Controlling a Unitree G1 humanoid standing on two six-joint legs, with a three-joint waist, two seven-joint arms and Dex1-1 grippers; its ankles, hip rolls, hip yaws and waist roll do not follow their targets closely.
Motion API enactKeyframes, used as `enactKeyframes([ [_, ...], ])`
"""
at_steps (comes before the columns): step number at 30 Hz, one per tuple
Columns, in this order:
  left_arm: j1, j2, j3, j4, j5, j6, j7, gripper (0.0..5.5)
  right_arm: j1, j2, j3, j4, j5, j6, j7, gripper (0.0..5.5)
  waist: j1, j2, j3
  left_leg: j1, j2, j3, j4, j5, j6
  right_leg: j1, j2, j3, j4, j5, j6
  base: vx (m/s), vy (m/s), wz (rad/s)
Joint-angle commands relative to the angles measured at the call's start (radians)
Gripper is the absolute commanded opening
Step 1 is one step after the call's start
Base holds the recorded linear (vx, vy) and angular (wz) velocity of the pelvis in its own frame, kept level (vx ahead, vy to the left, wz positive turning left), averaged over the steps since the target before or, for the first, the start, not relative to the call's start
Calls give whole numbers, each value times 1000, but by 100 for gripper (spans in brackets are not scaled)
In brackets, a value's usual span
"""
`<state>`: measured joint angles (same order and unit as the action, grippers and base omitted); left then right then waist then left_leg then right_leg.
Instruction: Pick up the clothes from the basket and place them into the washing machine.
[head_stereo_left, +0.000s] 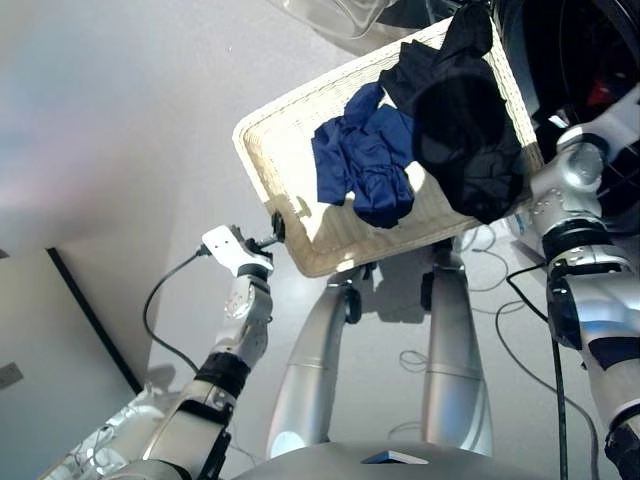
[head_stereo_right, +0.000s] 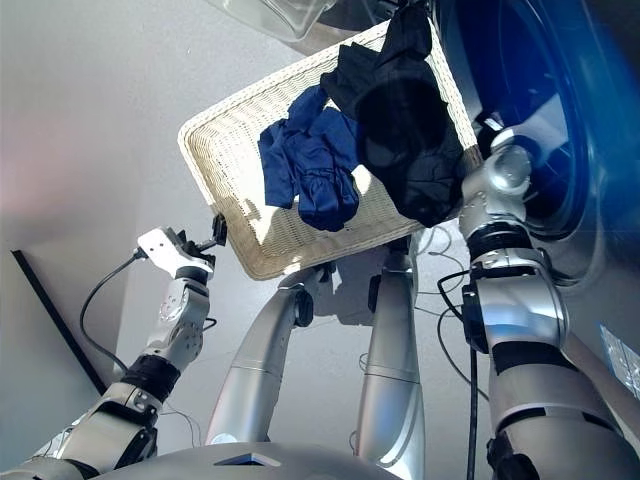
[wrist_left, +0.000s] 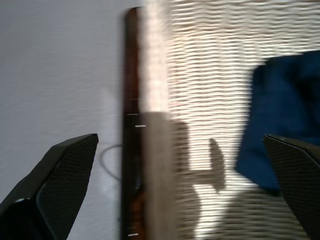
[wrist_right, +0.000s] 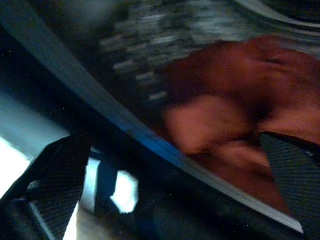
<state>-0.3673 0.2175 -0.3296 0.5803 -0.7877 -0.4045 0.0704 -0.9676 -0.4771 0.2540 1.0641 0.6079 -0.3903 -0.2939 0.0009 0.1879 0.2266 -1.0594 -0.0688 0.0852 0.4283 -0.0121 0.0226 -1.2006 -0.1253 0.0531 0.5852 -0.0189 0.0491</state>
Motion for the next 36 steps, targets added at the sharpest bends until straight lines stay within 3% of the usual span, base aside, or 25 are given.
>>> enactKeyframes([
  [1,-86,24,-11,55,31,-14,-34,550,1,-2,63,-87,-48,-25,59,550,-2,-16,-22,69,46,-51,-18,-62,-56,92,-12,-34,-158,91,68,-40,-57,-123],
  [6,-218,-31,-70,160,73,-2,-15,550,56,79,136,-151,-72,-20,112,550,-25,-40,-14,137,49,-53,-94,-32,-68,163,-4,-44,-248,126,78,-16,-43,-86],
  [12,-318,-87,-87,304,83,29,-7,550,110,152,194,-218,-106,-18,120,550,-52,-53,-13,174,51,-50,-139,-17,-75,192,11,-38,-294,145,80,0,0,0],
  [17,-352,-122,-77,394,122,54,12,550,194,210,229,-366,-123,-24,125,550,-78,-60,-4,164,62,-37,-124,-29,-66,175,27,-22,-293,147,78,0,0,0],
  [21,-380,-140,-54,453,145,64,36,550,237,232,267,-454,-154,-22,130,550,-106,-72,4,128,77,-24,-68,-68,-53,141,47,-7,-290,145,77,18,9,-113],
  [26,-428,-125,-2,520,144,80,63,550,244,251,302,-543,-169,-24,133,550,-135,-93,11,79,101,-11,-23,-97,-43,94,76,7,-286,146,79,50,7,-279],
  [33,-473,-85,73,573,121,94,78,550,255,260,340,-635,-165,-24,156,550,-165,-121,11,28,117,5,21,-129,-29,33,110,17,-251,139,81,54,30,-221],
  [34,-480,-79,83,576,112,94,81,518,257,257,338,-636,-164,-25,158,550,-168,-122,11,23,119,6,27,-134,-27,27,111,18,-247,137,81,0,0,0],
  [35,-484,-78,94,575,104,92,85,56,261,255,339,-634,-163,-24,160,550,-169,-123,10,22,119,5,30,-137,-26,26,112,17,-242,136,82,0,0,0],
  [36,-481,-79,100,567,93,89,89,0,267,254,340,-630,-165,-21,161,550,-169,-123,10,20,118,1,36,-138,-24,26,110,16,-236,134,81,0,0,0],
])
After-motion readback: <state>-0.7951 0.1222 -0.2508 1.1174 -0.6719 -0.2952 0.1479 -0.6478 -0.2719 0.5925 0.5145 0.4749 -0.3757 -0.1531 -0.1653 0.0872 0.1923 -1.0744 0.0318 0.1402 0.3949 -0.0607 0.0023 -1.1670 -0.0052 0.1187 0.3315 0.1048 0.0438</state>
